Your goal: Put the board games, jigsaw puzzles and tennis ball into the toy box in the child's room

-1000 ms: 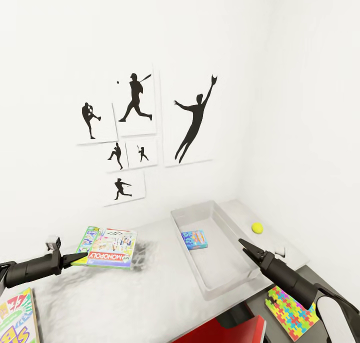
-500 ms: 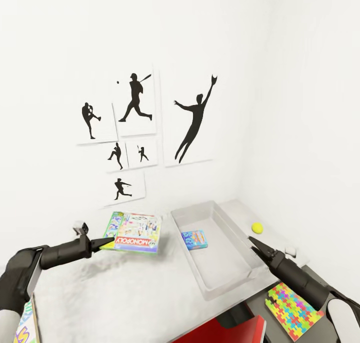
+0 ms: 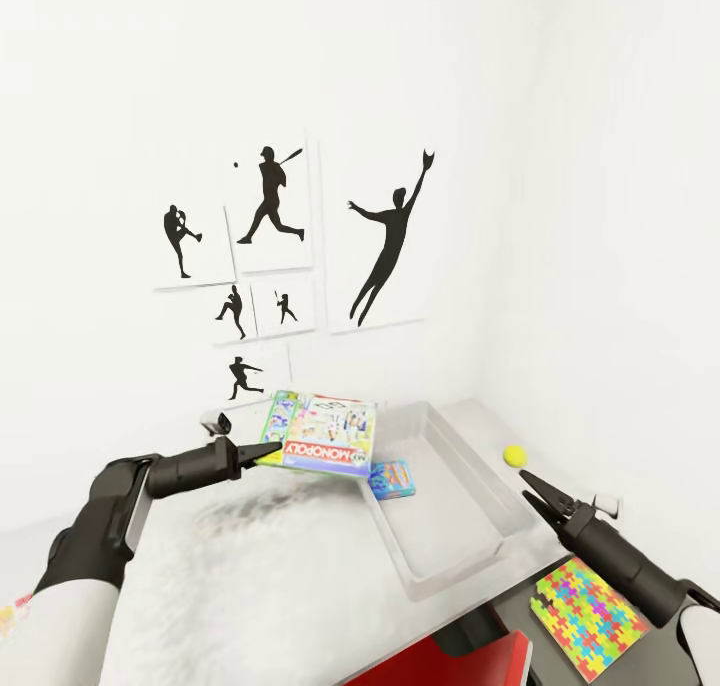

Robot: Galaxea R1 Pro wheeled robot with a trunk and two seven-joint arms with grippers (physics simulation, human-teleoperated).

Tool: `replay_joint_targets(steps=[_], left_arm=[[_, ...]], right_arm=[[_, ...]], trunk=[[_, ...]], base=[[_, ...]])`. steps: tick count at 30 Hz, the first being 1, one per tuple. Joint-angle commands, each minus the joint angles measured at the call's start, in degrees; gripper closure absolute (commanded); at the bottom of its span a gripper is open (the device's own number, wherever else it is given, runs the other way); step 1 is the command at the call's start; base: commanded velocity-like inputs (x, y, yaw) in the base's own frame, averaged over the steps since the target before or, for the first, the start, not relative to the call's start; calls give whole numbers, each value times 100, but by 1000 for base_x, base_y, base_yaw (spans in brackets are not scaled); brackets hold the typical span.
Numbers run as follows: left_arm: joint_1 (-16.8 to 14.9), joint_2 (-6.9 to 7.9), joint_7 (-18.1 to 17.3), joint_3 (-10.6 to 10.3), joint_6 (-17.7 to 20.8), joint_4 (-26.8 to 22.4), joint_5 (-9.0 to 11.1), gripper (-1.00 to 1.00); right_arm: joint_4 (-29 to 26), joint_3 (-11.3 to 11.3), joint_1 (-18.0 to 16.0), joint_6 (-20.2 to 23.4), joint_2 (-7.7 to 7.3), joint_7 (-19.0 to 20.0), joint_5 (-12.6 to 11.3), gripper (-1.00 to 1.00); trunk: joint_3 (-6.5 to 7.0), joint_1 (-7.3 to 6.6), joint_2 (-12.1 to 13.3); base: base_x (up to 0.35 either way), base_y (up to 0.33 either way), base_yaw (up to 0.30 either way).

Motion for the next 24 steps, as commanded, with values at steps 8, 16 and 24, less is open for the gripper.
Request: replay_joint_targets(steps=[8,16,24], left_arm=[[-240,-807,916,-265,61,32,5,100],[-355,-1488,2386,-292,9,171,47,100],[-363,-1592,3245,-301,-30,487,154,100]], right_arm=[[1,-84,2,44,-10,16,-5,-100],[2,-90,4,45,-11,16,-5,-100],[2,-84,4,37,-11,15,2,-100]], trunk=[[-9,3,-10],[-9,3,-10],[-9,3,-10]], base=[[0,0,0],[0,0,0],[0,0,0]])
